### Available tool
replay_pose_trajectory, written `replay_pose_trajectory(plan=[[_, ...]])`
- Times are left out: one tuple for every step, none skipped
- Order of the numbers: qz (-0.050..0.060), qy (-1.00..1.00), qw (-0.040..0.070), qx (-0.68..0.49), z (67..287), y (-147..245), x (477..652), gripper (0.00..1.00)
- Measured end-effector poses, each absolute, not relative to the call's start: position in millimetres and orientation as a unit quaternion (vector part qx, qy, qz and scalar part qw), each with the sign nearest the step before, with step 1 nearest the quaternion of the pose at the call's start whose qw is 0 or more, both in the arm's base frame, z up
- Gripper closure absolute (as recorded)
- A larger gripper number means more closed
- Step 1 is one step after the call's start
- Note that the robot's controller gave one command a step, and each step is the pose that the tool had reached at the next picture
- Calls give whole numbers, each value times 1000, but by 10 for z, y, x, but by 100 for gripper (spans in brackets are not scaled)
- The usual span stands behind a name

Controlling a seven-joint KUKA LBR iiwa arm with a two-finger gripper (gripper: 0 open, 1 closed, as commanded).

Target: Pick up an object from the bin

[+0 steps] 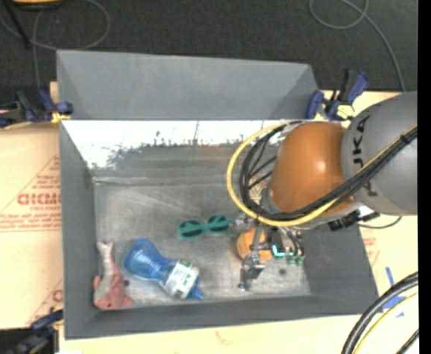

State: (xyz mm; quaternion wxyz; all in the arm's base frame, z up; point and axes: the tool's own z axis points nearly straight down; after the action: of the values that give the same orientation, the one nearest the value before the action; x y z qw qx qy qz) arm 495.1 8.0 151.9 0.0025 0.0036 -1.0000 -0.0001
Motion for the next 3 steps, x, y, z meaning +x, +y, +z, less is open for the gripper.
replay_pose_trajectory(plan=[[0,-1000,-1,4,1555,81,4971,0],[-11,-997,7,74,919,-1093,5357,100],[-11,-997,6,73,919,-1096,5361,100]])
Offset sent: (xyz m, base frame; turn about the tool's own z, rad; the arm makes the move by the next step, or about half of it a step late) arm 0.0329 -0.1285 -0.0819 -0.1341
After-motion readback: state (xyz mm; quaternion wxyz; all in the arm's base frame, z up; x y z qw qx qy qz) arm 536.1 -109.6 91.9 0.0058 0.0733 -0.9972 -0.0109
